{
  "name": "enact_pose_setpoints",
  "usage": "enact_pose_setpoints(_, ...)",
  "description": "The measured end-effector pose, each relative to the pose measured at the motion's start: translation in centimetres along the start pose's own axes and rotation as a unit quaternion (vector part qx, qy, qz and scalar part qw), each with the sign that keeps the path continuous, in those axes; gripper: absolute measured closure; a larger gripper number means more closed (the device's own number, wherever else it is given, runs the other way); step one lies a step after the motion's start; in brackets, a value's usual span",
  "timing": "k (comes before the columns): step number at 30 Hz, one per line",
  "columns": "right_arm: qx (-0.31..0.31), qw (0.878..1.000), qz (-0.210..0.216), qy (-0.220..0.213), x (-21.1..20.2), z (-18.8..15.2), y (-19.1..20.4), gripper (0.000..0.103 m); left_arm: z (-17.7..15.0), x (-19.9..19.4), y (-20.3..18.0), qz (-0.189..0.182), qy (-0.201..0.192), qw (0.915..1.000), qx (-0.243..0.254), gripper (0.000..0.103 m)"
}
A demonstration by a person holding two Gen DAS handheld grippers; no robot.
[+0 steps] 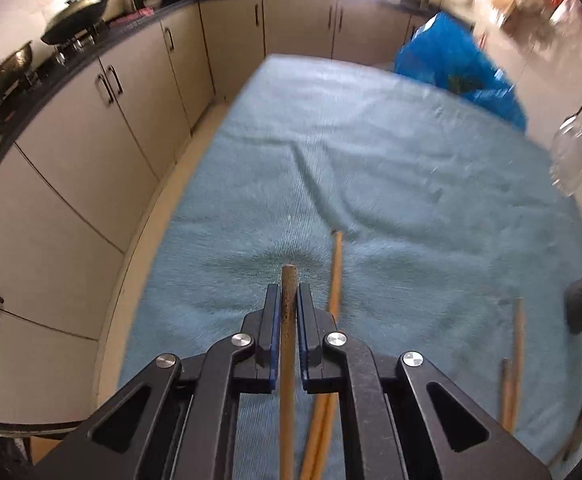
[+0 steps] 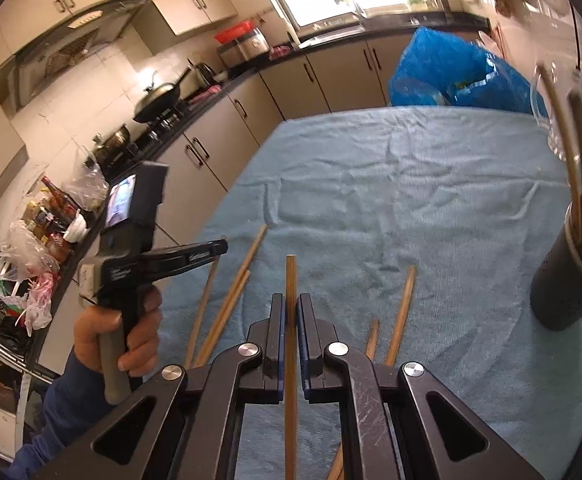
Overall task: Organize utensils
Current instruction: 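Carry both held chopsticks upright over to the black utensil cup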
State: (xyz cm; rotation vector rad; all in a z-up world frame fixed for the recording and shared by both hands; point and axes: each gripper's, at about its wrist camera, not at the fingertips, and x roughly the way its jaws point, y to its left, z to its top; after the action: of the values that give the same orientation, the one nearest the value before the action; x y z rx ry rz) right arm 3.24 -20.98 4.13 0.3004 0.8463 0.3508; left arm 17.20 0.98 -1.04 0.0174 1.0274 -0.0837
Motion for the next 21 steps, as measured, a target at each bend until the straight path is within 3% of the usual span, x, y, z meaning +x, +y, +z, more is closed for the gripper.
enact_pose_setpoints(10,-0.058,0.995,0.002,-0.083,-4.4,-1.7,3.3,0.097,-3.1,-12.5,-1.1,-0.030,-0.118,0.9926,0.000,0.096)
enact_pose_setpoints(21,-0.061,0.992,0.003,-0.114,-7.0,-2.8,3.1,0.097,-6.2,-18.4,-3.3,-0.045,-0.162,0.9855,0.022,0.096)
